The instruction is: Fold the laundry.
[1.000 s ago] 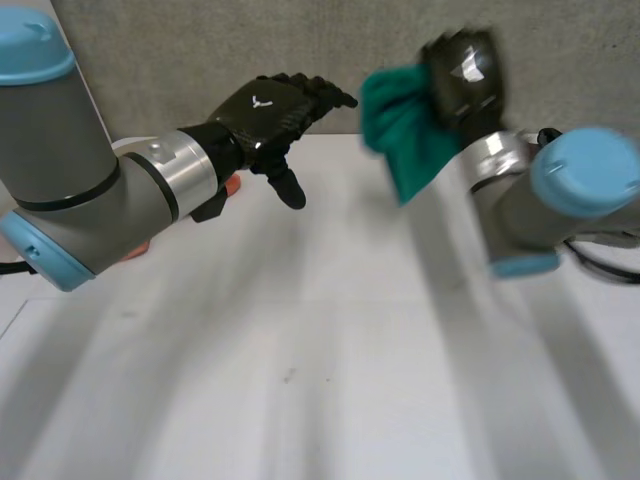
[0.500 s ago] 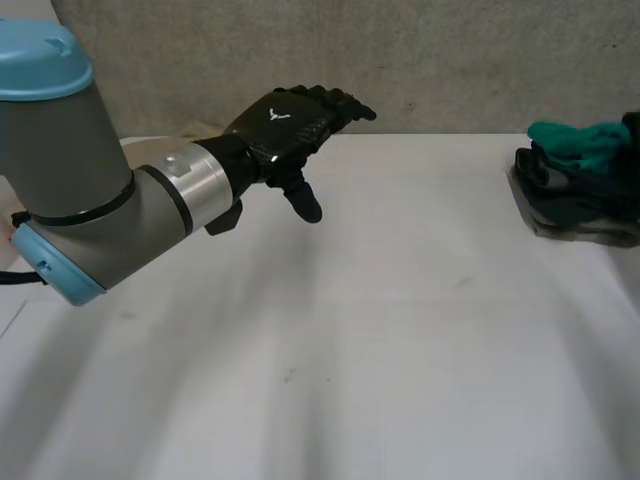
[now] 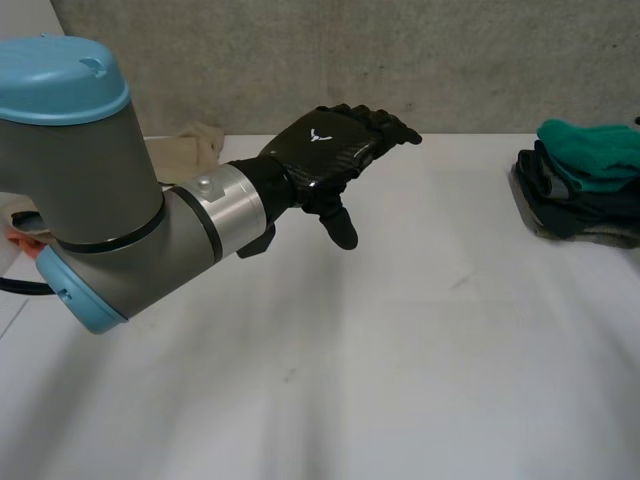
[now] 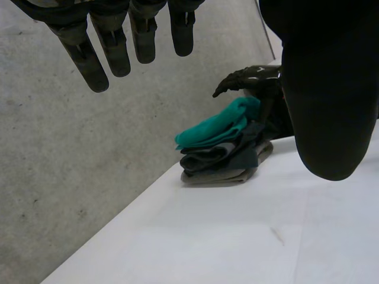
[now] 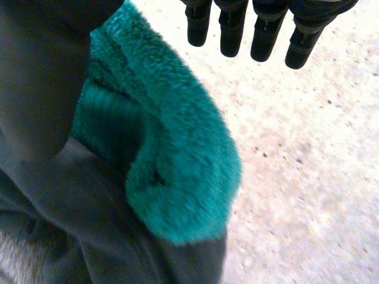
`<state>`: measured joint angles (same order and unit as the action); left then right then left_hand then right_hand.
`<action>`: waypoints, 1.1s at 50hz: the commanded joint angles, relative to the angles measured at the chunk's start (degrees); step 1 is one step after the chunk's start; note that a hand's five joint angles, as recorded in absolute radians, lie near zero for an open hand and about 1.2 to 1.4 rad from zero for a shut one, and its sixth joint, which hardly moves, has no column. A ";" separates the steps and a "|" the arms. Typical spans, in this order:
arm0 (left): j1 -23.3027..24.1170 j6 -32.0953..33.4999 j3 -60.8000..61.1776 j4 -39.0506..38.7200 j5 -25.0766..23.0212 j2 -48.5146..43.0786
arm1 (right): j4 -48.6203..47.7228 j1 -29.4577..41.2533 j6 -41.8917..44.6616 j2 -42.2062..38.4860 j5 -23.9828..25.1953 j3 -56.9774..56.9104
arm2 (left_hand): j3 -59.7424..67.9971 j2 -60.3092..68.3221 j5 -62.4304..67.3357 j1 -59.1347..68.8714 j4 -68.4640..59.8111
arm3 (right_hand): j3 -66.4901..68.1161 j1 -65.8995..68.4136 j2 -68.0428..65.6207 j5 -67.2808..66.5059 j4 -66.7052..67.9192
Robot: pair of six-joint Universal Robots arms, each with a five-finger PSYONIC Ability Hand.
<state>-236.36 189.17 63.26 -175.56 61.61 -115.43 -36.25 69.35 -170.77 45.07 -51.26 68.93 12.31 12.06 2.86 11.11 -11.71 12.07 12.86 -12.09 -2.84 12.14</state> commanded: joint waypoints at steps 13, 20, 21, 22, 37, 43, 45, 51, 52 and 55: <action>1.69 -0.56 0.11 -1.71 -0.08 4.33 | 15.89 -0.14 28.57 16.71 -25.64 -2.75 | -1.59 -1.34 -2.14 -0.39 0.99 | -2.07 -2.86 2.09 2.84 -2.14; 0.46 -5.04 -0.25 -4.88 0.53 7.76 | 2.78 13.85 18.66 24.35 -21.79 3.55 | -1.25 -1.00 -1.80 -0.05 0.65 | -2.07 -2.86 2.09 2.84 -2.14; -0.85 -6.09 -0.25 -5.31 1.75 8.55 | 2.15 15.10 17.41 24.98 -20.90 4.80 | -1.25 -1.00 -1.80 -0.05 0.65 | -2.07 -2.86 2.09 2.84 -2.14; -1.90 -6.53 -0.25 -5.41 2.72 8.99 | 1.71 16.24 16.18 25.59 -19.76 6.03 | -1.42 -1.17 -1.97 -0.22 0.82 | -2.07 -2.86 2.09 2.84 -2.14; -31.35 9.08 -4.72 -5.67 19.78 -3.29 | 14.79 32.77 17.82 23.94 -14.21 23.25 | -0.75 -0.50 -1.30 0.45 0.15 | -2.07 -2.86 2.09 2.84 -2.14; -35.57 22.19 -13.94 -8.39 17.15 -21.75 | 16.12 32.69 23.99 23.14 -15.27 26.86 | -0.75 -0.50 -1.30 0.45 0.15 | -2.07 -2.86 2.09 2.84 -2.14; -37.50 22.47 -18.15 -9.88 14.79 -27.44 | 16.12 32.25 24.61 23.05 -15.09 28.10 | 0.08 0.34 -0.46 1.29 -0.69 | -2.07 -2.86 2.09 2.84 -2.14; -40.15 22.29 -27.74 -12.26 11.17 -39.16 | 16.39 31.81 24.52 23.05 -14.92 30.99 | 1.27 1.52 0.72 2.47 -1.87 | -2.07 -2.86 2.09 2.84 -2.14; -40.41 22.38 -31.15 -12.26 10.82 -42.13 | 16.30 31.81 24.52 22.96 -14.83 31.35 | 1.27 1.52 0.72 2.47 -1.87 | -2.07 -2.86 2.09 2.84 -2.14; -40.59 22.29 -34.78 -12.09 10.81 -45.40 | 15.95 31.72 24.52 22.96 -14.74 32.75 | 2.77 3.02 2.22 3.97 -3.37 | -2.07 -2.86 2.09 2.84 -2.14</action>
<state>-276.12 212.30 36.87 -187.21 73.67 -152.90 -19.81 101.26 -145.86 67.97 -66.29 99.33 12.31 12.06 2.86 11.31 -11.75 12.07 12.86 -12.09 -2.81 12.15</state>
